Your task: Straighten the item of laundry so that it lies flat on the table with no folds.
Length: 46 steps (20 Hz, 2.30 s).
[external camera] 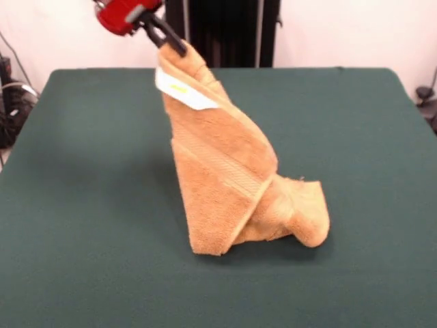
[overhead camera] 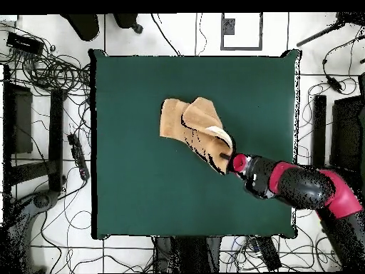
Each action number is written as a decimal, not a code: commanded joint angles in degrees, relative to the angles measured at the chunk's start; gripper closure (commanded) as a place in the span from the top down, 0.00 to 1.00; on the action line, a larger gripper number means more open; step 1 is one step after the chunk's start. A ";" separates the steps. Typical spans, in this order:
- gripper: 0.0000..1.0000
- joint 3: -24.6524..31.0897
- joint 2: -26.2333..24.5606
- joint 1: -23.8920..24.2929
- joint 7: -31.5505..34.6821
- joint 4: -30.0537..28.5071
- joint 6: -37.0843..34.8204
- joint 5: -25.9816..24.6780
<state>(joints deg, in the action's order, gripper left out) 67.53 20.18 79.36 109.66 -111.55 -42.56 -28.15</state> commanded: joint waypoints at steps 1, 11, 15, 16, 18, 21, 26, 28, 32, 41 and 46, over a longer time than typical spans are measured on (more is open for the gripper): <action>0.00 3.05 -2.96 -6.45 -15.78 0.57 -3.09 -2.34; 0.00 -1.64 -13.11 -5.02 -22.05 1.60 2.77 -10.12; 0.00 -1.11 -14.62 -0.29 -29.99 1.95 -5.50 -9.68; 0.00 -0.89 -14.47 1.10 -32.81 2.39 -8.57 -9.47; 0.00 -0.78 -13.46 3.17 -38.99 4.50 -15.49 -9.02; 0.00 -1.29 -10.96 4.09 -48.15 10.08 -25.02 -9.71; 0.00 -2.34 -7.80 2.74 -58.56 19.05 -33.33 -13.35; 0.00 -2.49 -6.50 2.16 -61.77 22.22 -35.40 -14.73; 0.00 -3.02 -3.23 0.28 -65.30 26.71 -37.13 -17.47; 0.00 -4.30 -0.23 -2.51 -68.71 27.77 -33.70 -19.14; 0.00 -4.69 0.14 -3.54 -69.90 27.73 -31.46 -19.88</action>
<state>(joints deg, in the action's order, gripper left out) 67.66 20.45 80.60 56.45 -87.32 -74.34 -45.10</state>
